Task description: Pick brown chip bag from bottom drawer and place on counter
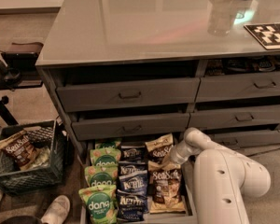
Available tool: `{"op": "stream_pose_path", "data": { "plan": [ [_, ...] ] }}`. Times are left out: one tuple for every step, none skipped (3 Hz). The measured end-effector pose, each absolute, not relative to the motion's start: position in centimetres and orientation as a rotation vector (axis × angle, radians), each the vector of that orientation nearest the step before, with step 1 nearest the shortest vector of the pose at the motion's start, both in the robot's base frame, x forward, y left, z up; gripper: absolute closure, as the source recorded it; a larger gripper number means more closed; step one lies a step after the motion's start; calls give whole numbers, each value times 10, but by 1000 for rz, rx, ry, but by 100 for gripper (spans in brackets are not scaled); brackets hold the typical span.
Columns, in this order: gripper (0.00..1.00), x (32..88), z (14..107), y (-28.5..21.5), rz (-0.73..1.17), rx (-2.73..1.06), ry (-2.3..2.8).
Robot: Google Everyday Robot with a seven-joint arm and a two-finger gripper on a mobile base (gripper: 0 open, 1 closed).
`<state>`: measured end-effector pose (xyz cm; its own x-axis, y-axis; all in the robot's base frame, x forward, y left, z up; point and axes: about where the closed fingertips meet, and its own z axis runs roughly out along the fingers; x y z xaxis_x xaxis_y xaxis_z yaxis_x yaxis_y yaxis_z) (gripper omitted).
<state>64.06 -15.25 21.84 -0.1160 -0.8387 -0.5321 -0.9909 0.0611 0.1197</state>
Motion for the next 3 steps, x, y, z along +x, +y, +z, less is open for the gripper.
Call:
{"op": "stream_pose_path", "data": {
  "plan": [
    [100, 641, 218, -152, 664, -1838, 2024],
    [100, 635, 217, -152, 663, -1839, 2031],
    [100, 635, 244, -169, 577, -1782, 2007]
  ]
}}
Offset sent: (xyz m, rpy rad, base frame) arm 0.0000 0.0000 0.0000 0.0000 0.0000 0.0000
